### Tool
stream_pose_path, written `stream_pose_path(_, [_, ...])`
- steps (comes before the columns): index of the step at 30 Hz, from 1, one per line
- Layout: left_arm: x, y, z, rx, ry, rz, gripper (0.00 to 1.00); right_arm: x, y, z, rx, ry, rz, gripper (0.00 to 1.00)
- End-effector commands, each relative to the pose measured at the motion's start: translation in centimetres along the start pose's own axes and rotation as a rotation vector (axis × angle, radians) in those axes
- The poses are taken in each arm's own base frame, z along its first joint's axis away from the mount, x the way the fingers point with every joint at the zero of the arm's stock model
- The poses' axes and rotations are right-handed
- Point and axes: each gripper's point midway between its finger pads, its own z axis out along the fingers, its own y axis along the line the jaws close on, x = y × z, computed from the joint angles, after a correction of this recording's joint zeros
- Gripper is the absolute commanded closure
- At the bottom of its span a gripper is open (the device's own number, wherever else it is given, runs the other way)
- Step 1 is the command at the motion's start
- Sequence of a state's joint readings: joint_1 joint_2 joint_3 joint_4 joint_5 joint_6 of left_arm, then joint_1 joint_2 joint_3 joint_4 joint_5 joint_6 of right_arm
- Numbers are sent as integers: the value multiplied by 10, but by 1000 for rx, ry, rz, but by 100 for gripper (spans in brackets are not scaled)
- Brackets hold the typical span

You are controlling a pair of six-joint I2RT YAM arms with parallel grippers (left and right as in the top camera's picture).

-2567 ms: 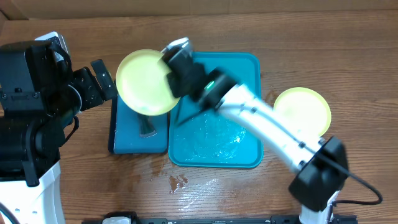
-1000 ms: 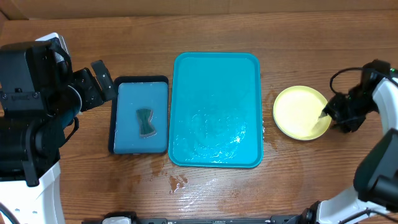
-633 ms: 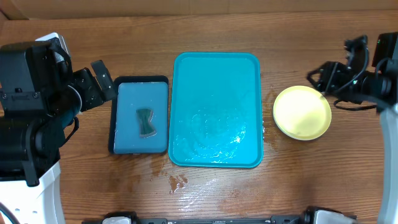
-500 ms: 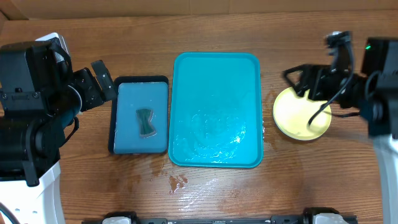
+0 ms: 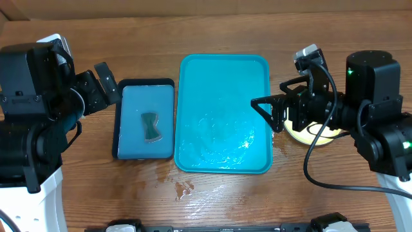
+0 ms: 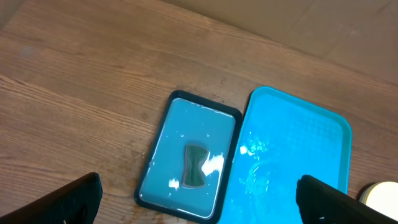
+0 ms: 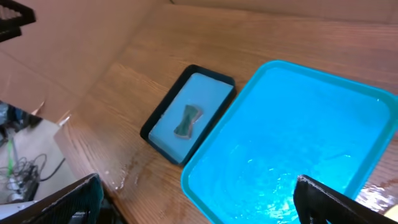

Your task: Clean dirty plates on tray and stack at the side

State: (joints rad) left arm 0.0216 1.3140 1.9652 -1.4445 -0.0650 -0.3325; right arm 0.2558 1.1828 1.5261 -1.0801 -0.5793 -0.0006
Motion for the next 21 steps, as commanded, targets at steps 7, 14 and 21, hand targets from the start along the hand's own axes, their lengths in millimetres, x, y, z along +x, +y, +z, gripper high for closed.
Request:
stream_pose_path(7, [-2, 2, -1, -14, -10, 15, 0, -26, -46, -65, 408, -219, -55, 0])
stream_pose_path(14, [-2, 2, -1, -14, -10, 15, 0, -11, -65, -105, 602, -411, -83, 0])
stream_pose_path(21, [-2, 2, -1, -14, -10, 15, 0, 53, -94, -81, 559, -570, -127, 0])
